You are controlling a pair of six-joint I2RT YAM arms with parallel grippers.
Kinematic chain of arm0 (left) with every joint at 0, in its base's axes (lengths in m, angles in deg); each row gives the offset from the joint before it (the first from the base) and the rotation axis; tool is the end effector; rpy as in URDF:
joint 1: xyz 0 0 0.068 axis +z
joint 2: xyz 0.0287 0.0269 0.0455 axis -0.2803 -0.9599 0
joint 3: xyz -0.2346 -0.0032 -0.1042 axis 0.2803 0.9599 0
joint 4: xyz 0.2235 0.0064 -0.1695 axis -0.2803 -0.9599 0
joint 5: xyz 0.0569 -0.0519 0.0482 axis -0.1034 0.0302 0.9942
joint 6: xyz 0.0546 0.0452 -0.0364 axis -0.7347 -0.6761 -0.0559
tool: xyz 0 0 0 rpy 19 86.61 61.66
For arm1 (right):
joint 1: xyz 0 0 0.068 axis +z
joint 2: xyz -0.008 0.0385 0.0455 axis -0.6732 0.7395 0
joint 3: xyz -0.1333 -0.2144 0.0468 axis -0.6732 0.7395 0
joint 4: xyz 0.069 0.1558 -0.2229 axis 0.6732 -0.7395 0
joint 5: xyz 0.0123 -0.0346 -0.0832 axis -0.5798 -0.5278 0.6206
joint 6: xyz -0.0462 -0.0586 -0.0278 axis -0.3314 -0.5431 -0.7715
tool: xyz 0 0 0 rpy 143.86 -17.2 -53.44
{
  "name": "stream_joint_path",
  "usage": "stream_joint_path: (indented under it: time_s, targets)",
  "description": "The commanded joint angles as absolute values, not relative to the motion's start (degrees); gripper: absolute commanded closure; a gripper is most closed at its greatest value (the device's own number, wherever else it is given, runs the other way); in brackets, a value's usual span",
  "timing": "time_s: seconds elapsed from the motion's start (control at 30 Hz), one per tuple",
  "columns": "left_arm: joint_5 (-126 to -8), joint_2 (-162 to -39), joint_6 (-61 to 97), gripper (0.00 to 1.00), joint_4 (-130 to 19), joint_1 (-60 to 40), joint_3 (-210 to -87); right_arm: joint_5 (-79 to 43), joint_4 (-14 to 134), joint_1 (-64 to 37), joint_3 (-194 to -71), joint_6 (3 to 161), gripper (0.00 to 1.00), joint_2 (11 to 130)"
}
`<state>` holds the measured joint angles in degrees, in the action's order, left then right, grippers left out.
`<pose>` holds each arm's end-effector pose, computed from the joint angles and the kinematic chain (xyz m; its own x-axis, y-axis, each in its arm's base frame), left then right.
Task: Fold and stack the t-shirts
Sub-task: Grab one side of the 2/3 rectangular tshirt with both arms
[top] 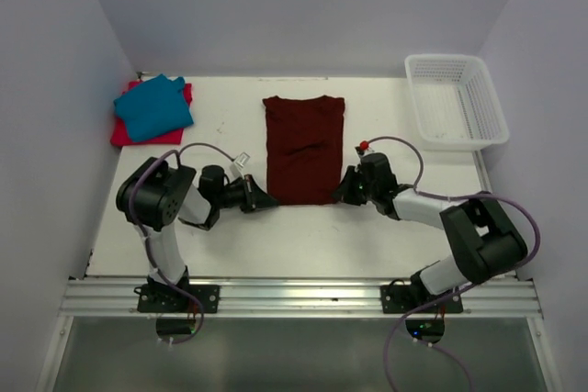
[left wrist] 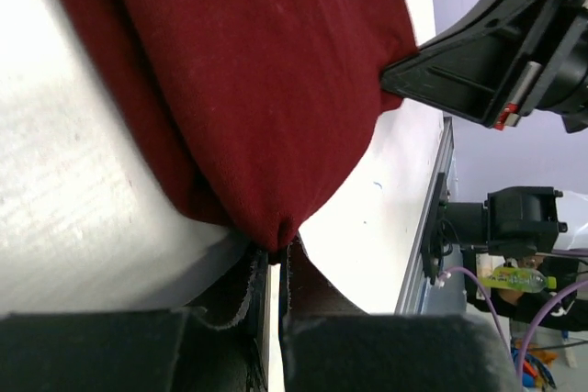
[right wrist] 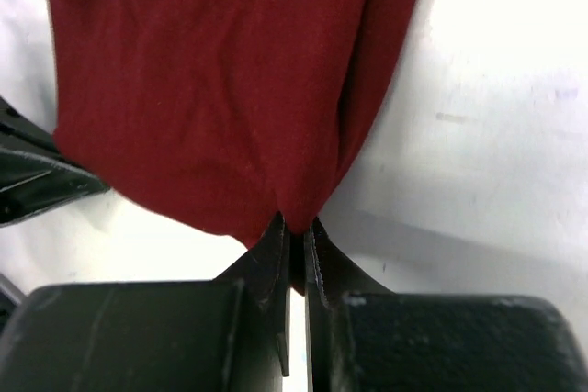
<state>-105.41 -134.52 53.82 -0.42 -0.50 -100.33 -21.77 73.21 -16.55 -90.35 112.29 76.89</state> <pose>0.2634 -0.1316 0.0291 -0.9052 -0.2550 -0.3401 0.2127 0.4210 -0.8818 0.2818 0.1511 0.0863 -0.8157 0.2654 -0.5140 -0.0827 0.8259 0.5577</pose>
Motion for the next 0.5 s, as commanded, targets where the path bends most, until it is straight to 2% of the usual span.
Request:
stream_joint_path:
  time_s: [0.0,0.27,0.47]
  targets:
    - [-103.67,-129.45,51.23,1.0,-6.49,-0.51,-97.31,-20.31,65.62,-16.47,-89.31,109.64,1.0,69.8]
    - [-98.66,-104.95,44.02,1.0,-34.16,-1.56,-97.48,-20.92,53.14,-16.3,-87.73,107.53,1.0,54.08]
    - [-94.44,-89.28,44.54,1.0,-51.22,-6.39,-102.13,-22.58,48.03,-16.21,-85.89,107.7,1.0,49.49]
